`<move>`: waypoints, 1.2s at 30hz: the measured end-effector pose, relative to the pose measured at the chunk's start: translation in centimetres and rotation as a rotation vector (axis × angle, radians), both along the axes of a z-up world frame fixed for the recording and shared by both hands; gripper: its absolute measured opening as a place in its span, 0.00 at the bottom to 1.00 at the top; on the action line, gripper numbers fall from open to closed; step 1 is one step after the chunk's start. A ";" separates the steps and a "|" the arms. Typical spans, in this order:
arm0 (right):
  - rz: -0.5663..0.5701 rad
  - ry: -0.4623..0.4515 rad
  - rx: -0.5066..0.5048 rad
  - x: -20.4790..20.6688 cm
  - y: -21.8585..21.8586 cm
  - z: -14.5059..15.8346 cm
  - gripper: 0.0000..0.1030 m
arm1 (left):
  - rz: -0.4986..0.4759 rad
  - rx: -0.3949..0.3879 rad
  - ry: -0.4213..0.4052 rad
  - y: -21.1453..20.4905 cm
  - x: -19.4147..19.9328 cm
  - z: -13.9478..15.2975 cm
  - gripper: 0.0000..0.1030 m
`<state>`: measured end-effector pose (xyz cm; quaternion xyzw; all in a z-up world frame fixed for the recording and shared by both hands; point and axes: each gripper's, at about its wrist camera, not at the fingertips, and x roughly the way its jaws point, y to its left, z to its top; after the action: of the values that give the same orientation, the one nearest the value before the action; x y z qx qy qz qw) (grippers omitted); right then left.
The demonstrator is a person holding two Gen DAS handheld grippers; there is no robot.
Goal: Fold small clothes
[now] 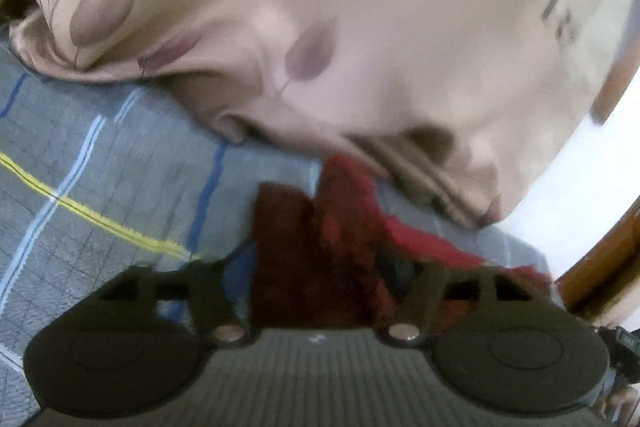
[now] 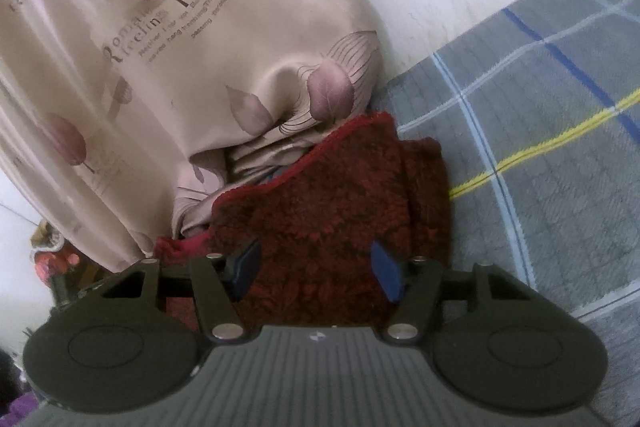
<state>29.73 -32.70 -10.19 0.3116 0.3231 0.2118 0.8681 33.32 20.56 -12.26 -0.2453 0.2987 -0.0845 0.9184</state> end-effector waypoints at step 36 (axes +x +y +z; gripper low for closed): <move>0.074 0.041 -0.210 -9.2 0.5 0.9 0.60 | -0.066 -0.016 -0.043 1.5 -9.2 -0.9 0.85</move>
<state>20.53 -32.22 -9.25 0.2111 0.3727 0.2022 0.8807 24.13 22.04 -13.19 -0.2406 0.2861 -0.1224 0.9194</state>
